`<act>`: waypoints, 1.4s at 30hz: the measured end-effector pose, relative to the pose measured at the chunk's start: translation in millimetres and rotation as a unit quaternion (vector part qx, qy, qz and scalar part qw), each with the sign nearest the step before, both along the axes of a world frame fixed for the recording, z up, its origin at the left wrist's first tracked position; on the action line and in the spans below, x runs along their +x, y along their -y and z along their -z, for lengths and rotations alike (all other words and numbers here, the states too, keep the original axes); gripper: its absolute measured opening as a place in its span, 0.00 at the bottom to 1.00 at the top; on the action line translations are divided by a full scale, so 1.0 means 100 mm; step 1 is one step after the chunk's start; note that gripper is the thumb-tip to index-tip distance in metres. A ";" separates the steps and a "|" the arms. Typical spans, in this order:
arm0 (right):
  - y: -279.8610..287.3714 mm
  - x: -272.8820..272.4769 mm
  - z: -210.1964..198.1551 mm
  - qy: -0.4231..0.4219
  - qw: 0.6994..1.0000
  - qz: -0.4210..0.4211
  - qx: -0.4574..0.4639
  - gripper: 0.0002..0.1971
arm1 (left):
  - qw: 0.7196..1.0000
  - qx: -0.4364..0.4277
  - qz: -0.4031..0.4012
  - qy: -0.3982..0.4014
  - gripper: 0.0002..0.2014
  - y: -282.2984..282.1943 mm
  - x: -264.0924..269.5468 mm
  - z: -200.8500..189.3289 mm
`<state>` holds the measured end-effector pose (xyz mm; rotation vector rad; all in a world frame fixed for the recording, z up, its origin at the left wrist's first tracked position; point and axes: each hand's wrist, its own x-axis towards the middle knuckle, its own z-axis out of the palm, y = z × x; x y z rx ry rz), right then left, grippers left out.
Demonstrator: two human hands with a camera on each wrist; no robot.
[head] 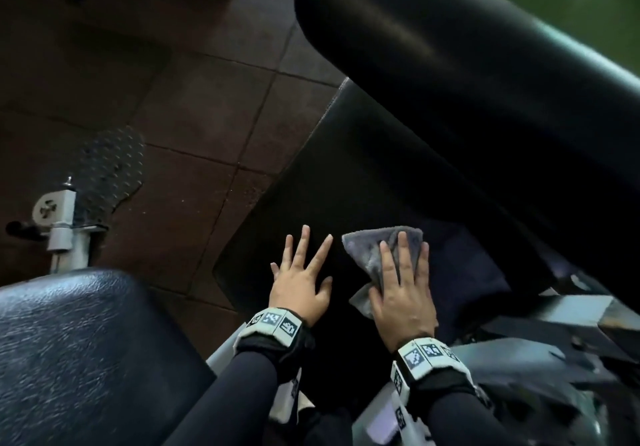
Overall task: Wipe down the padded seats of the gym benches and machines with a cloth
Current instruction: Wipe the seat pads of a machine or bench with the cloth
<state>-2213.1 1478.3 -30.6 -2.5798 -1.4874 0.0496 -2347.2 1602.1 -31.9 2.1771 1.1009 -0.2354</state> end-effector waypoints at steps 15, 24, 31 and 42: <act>0.93 0.43 -0.24 -0.114 0.911 0.311 0.246 0.28 | 0.999 -0.011 0.013 -0.028 0.49 0.01 0.01 -0.04; 0.85 0.19 -0.02 -0.187 0.851 0.381 0.308 0.31 | 1.000 -0.004 0.009 -0.028 0.49 0.03 0.03 -0.04; 0.76 0.42 -0.01 -0.259 0.788 0.418 0.369 0.35 | 0.999 0.001 0.011 -0.031 0.49 0.03 0.04 -0.02; 0.87 -0.54 0.28 -0.397 0.735 0.412 0.363 0.37 | 0.999 0.017 0.005 -0.042 0.49 0.05 0.07 -0.02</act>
